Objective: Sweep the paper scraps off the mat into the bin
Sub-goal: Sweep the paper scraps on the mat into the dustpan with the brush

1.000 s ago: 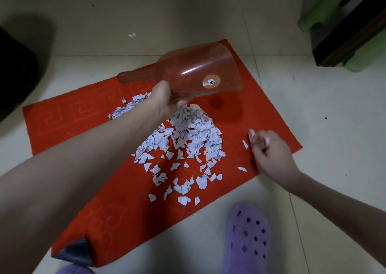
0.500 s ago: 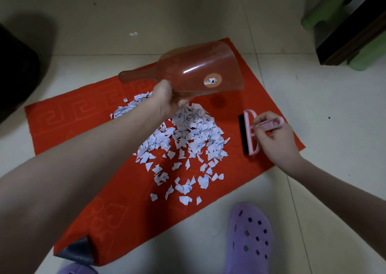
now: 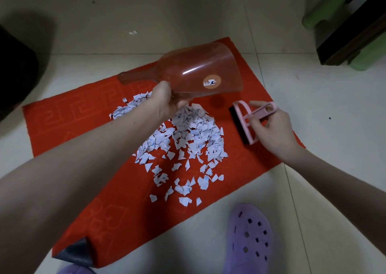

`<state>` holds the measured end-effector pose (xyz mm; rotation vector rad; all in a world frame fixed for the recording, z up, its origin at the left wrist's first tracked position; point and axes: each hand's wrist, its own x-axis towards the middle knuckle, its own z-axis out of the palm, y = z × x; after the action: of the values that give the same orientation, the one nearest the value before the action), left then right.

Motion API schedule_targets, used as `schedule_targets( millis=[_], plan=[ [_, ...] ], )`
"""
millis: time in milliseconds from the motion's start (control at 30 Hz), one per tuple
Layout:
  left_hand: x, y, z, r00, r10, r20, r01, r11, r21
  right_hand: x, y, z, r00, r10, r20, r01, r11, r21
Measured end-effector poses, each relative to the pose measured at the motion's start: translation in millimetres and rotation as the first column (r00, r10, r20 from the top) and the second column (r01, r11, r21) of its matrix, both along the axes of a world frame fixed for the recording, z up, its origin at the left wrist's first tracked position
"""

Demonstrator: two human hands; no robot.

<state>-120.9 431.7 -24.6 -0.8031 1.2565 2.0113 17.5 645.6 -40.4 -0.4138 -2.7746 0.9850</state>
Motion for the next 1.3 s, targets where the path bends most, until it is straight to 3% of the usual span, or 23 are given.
schedule_targets(
  millis=[100,267,333,433,533,733,800,900,1000,1100,1200,1300],
  plan=[
    [-2,-2,-1,1.000,0.005,-0.001,-0.005,1.000,-0.003,0,9,-12,0.993,-0.019,0.116,-0.003,0.983,0.186],
    [0,-1,0,1.000,0.007,0.002,-0.007,1.000,0.000,21,-12,-21,0.956,0.131,0.264,-0.178,0.971,0.162],
    [1,0,1,1.000,0.008,0.000,-0.008,1.000,0.004,25,-17,-15,0.953,0.197,0.232,-0.219,0.973,0.071],
    [1,1,2,1.000,0.008,0.000,-0.008,1.000,0.015,25,-11,-2,0.986,0.138,0.095,-0.136,0.990,-0.023],
    [-1,0,0,1.000,0.001,0.009,-0.001,1.000,0.000,24,6,-1,0.994,0.072,0.082,-0.077,0.995,0.066],
    [-1,0,-1,1.000,0.000,0.014,0.001,1.000,-0.012,28,4,-17,0.958,0.075,0.275,-0.145,0.959,0.242],
    [0,1,0,1.000,-0.004,0.017,0.004,1.000,-0.016,30,-5,-17,0.945,0.161,0.286,-0.206,0.969,0.136],
    [1,1,1,1.000,0.003,0.020,-0.003,1.000,-0.007,26,-13,-4,0.975,0.165,0.149,-0.144,0.980,-0.140],
    [1,0,1,1.000,0.006,0.017,-0.007,1.000,0.003,17,-13,13,0.987,0.148,0.061,-0.137,0.978,-0.155],
    [-2,-3,0,1.000,0.016,0.019,-0.016,1.000,0.005,15,-19,17,0.967,0.253,0.045,-0.232,0.936,-0.266],
    [-4,-5,-1,1.000,0.015,0.007,-0.014,1.000,-0.015,18,-41,14,0.884,0.437,0.167,-0.342,0.847,-0.407],
    [-5,-6,-1,1.000,0.009,-0.002,-0.009,1.000,-0.025,25,-72,9,0.720,0.652,0.239,-0.516,0.732,-0.444]
  ],
)
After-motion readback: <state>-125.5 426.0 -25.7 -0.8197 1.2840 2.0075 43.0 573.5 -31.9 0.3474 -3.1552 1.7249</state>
